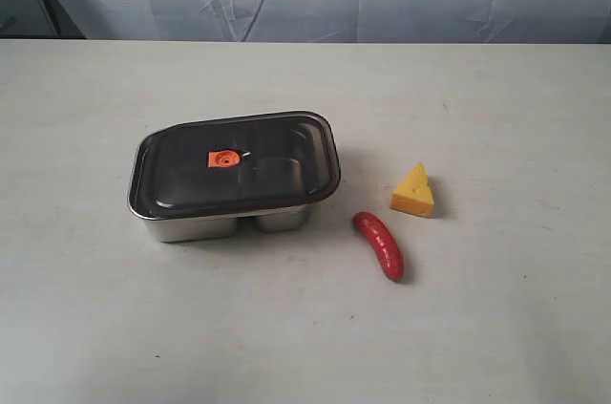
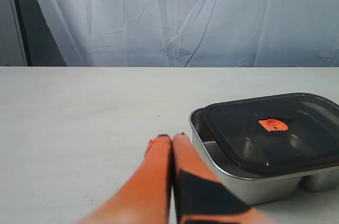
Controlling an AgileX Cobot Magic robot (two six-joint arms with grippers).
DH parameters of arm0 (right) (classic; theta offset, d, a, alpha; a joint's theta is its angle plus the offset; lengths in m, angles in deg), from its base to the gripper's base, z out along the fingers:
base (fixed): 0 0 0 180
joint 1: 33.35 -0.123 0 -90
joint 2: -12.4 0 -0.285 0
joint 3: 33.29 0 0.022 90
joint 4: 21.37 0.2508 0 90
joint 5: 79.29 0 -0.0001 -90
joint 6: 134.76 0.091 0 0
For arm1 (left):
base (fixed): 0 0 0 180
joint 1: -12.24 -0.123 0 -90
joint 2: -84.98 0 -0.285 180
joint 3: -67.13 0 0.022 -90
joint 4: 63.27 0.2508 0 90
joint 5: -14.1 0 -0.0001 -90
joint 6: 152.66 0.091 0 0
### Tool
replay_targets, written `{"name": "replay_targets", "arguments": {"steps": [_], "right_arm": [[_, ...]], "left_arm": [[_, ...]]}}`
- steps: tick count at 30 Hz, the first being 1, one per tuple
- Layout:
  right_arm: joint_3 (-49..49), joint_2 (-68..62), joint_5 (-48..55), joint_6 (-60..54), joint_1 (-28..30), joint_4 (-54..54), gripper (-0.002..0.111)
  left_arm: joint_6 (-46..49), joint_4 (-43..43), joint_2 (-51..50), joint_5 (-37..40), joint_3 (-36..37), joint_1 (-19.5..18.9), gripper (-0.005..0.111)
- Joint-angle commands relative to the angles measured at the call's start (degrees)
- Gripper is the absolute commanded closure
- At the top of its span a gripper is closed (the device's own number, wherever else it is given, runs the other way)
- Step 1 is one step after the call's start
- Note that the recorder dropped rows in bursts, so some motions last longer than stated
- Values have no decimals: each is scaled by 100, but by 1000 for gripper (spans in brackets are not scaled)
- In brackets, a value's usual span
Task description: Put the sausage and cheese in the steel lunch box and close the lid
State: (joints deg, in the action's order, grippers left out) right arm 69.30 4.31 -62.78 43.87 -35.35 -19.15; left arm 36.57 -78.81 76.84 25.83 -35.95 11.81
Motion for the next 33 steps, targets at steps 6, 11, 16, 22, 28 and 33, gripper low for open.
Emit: {"name": "replay_targets", "arguments": {"steps": [6, 11, 16, 22, 28, 33], "right_arm": [[19, 30, -287, -6, 30, -146, 109], [19, 30, -2522, -6, 30, -222, 109], [19, 30, -4902, 5, 30, 108, 109], [19, 30, -6688, 1287, 19, 153, 109], [19, 30, -3183, 6568, 19, -583, 109], [19, 30, -443, 7401, 19, -1718, 109]], "left_arm": [[5, 17, 36, -87, 30, -6, 107], [5, 17, 36, -87, 30, -6, 107], [5, 17, 36, -87, 30, -6, 107], [5, 17, 36, -87, 30, -6, 107], [5, 17, 36, -87, 30, -6, 107], [5, 17, 36, -87, 30, -6, 107]]}}
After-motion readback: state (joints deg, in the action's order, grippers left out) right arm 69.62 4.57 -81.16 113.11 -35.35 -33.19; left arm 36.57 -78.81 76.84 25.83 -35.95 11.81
